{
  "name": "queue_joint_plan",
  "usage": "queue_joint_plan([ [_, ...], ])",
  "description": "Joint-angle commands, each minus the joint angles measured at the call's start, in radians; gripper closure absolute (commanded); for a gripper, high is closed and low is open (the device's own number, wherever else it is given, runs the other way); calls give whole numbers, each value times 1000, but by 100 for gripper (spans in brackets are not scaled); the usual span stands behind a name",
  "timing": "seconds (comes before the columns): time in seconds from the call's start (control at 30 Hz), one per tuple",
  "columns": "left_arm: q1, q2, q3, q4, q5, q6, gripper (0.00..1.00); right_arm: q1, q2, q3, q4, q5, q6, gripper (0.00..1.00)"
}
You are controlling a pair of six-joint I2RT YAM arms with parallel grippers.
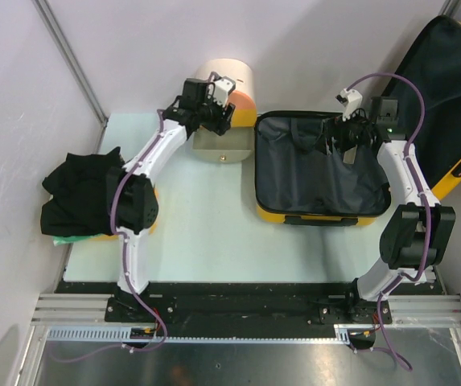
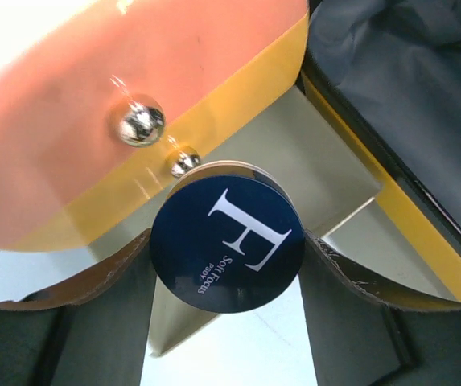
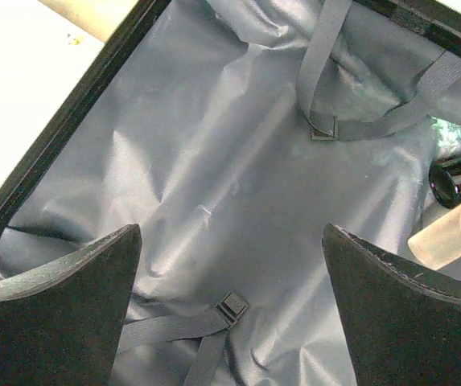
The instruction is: Open, take out, and arrange the luggage
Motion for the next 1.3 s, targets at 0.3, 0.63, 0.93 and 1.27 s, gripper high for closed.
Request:
queue_joint_plan([
  [0.3,-14,184,97,30,-160,-490,61,-16,-24,-32,-4,24,10,0],
  [0.63,-12,212,48,31,-180,-523,44,-21,-29,-34,-18,39,10,0],
  [0.93,-12,198,14,34,-163,-510,20,-19,-29,-34,-12,38,17,0],
  [1.27,8,-28,-124,86,-39,-406,18,-15,-38,-34,-9,36,20,0],
])
